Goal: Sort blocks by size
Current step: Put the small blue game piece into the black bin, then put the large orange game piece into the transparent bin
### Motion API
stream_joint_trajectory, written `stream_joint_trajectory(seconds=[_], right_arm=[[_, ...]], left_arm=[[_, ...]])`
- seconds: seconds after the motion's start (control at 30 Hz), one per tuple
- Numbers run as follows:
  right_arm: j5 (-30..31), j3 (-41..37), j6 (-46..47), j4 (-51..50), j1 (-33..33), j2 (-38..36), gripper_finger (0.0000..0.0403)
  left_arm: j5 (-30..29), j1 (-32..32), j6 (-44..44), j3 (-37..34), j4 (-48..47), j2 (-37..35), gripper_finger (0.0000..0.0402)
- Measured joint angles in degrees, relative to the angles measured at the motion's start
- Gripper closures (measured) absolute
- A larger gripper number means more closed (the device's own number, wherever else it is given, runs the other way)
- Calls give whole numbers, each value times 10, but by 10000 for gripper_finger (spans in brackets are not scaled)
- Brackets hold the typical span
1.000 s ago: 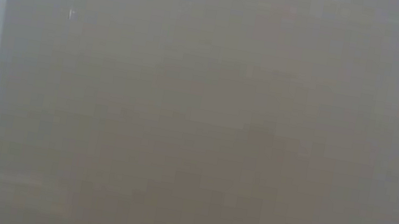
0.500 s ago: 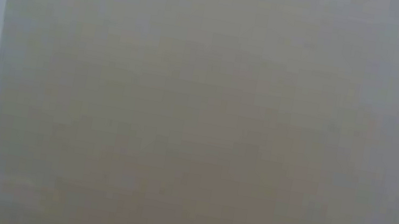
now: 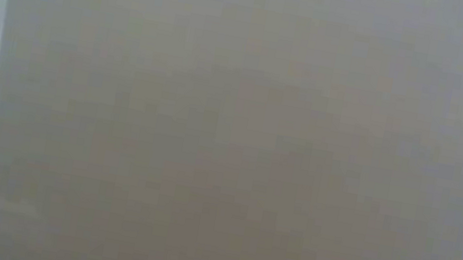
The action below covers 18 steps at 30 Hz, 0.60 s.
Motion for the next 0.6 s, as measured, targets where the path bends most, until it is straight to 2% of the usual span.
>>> stream_joint_trajectory(seconds=[0.17, 0.43, 0.6], right_arm=[[0, 0, -1, 0, -4, 0, 198], [0, 0, -5, 0, -4, 0, 198], [0, 0, -6, 0, -4, 0, 198]], left_arm=[[0, 0, -5, 0, 5, 0, 223], [0, 0, -28, 0, 13, 0, 165], [0, -1, -26, 4, 18, 0, 144]])
